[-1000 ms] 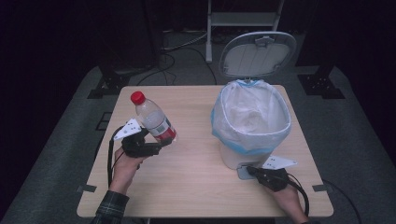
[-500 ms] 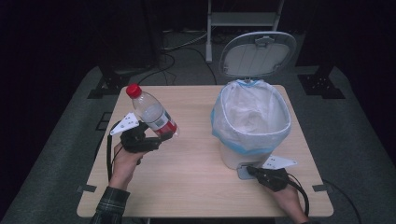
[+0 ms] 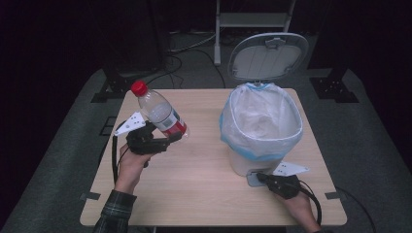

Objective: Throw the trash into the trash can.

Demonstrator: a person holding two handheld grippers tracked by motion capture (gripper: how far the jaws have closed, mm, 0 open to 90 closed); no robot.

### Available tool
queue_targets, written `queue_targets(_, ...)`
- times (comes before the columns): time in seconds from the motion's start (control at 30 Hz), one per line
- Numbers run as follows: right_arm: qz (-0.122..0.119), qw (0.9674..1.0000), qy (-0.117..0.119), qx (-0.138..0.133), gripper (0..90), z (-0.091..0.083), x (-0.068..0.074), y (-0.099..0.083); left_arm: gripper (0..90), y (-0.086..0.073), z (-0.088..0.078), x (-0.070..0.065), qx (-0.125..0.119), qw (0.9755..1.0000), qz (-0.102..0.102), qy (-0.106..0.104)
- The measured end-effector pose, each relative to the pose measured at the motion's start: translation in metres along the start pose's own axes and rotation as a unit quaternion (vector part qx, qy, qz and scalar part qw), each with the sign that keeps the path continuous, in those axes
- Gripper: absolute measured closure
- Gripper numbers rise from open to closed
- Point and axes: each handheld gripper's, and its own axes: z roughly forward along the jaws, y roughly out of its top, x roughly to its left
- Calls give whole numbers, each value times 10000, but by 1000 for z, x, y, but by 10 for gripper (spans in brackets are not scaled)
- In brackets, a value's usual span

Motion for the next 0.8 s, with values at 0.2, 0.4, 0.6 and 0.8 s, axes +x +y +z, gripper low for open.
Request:
queue_targets(0.2,-14,10000,-8,-3,899,0,0,0,299,13,9,-6,-41,9999,92,-93)
queue_targets(0.4,-8,10000,-2,-1,899,0,0,0,299,25,14,-10,-149,9995,151,-223)
queue_targets(0.6,-10,10000,-5,0,899,0,0,0,300,36,18,-13,-291,9989,161,-323)
queue_targets(0.8,-4,10000,-2,1,899,0,0,0,300,43,24,-18,-349,9984,162,-405)
